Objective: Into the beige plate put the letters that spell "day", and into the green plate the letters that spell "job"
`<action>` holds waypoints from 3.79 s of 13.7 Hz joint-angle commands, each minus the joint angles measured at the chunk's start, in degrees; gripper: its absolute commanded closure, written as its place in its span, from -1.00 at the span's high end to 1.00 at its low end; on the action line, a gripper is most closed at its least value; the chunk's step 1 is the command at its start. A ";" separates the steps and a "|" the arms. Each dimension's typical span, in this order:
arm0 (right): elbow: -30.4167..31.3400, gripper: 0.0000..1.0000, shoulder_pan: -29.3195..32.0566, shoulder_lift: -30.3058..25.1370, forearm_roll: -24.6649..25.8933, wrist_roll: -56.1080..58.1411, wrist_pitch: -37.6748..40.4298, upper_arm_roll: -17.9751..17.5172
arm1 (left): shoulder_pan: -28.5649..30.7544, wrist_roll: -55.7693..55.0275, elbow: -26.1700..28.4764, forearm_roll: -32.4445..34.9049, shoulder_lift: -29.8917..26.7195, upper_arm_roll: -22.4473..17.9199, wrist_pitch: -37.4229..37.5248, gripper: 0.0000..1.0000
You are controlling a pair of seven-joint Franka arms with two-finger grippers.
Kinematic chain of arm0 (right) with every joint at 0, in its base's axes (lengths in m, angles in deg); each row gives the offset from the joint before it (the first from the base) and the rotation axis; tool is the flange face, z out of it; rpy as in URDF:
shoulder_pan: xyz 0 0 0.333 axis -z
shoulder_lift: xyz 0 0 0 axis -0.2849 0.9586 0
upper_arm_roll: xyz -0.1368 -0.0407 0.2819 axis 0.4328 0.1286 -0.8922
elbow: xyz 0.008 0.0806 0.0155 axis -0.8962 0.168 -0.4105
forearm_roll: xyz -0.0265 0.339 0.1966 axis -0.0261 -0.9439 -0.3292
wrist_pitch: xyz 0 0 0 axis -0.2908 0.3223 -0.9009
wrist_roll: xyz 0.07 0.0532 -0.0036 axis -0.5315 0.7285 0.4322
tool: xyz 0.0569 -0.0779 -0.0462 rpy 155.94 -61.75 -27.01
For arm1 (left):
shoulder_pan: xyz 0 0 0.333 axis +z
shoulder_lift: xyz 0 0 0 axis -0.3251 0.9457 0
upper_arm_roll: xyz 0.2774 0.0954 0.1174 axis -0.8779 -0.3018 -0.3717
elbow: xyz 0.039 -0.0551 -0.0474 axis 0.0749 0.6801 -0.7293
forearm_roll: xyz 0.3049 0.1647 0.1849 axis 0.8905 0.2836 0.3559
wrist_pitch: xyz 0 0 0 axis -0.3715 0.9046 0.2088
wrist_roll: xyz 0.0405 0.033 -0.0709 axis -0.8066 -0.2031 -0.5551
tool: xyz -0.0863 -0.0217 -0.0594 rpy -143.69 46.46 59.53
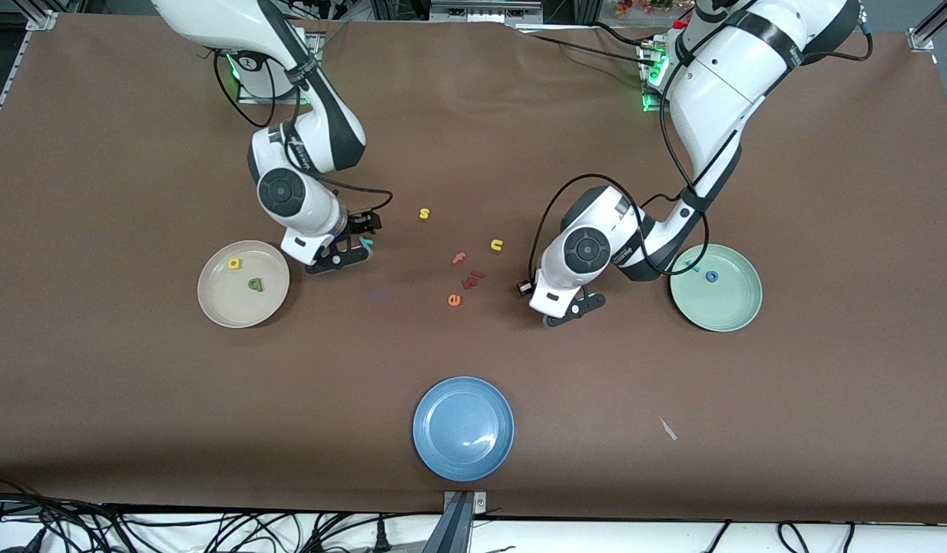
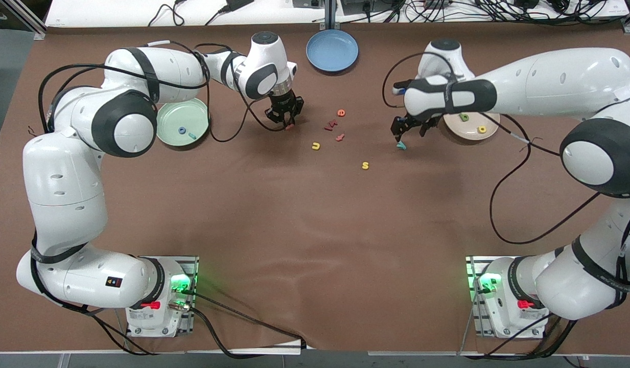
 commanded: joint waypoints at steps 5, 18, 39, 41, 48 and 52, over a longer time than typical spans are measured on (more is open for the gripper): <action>3.93 0.43 0.54 1.76 -0.43 0.44 -8.65 -1.07 | -0.76 -0.89 -0.98 1.12 0.75 -0.27 0.74 -0.60; 3.58 -0.31 -0.42 3.79 -0.43 0.44 -12.71 -1.95 | 29.88 19.54 -1.42 0.86 -10.13 14.24 26.90 -0.61; -2.75 0.02 -1.39 6.86 3.26 1.06 -13.07 -1.77 | 47.58 38.92 -4.31 12.72 -11.64 13.01 24.65 1.00; -2.40 0.02 -1.65 6.86 3.44 1.14 -12.89 -1.68 | 47.58 41.98 -6.50 14.73 -11.73 13.09 24.73 0.99; -2.13 -0.57 -1.65 7.13 4.49 1.41 -11.92 -1.33 | 47.49 47.71 -13.00 14.48 -13.04 14.67 28.85 0.99; -2.13 -0.68 -1.65 7.04 4.58 1.50 -11.75 -1.24 | 47.32 47.62 -15.38 14.48 -13.31 16.51 30.79 0.99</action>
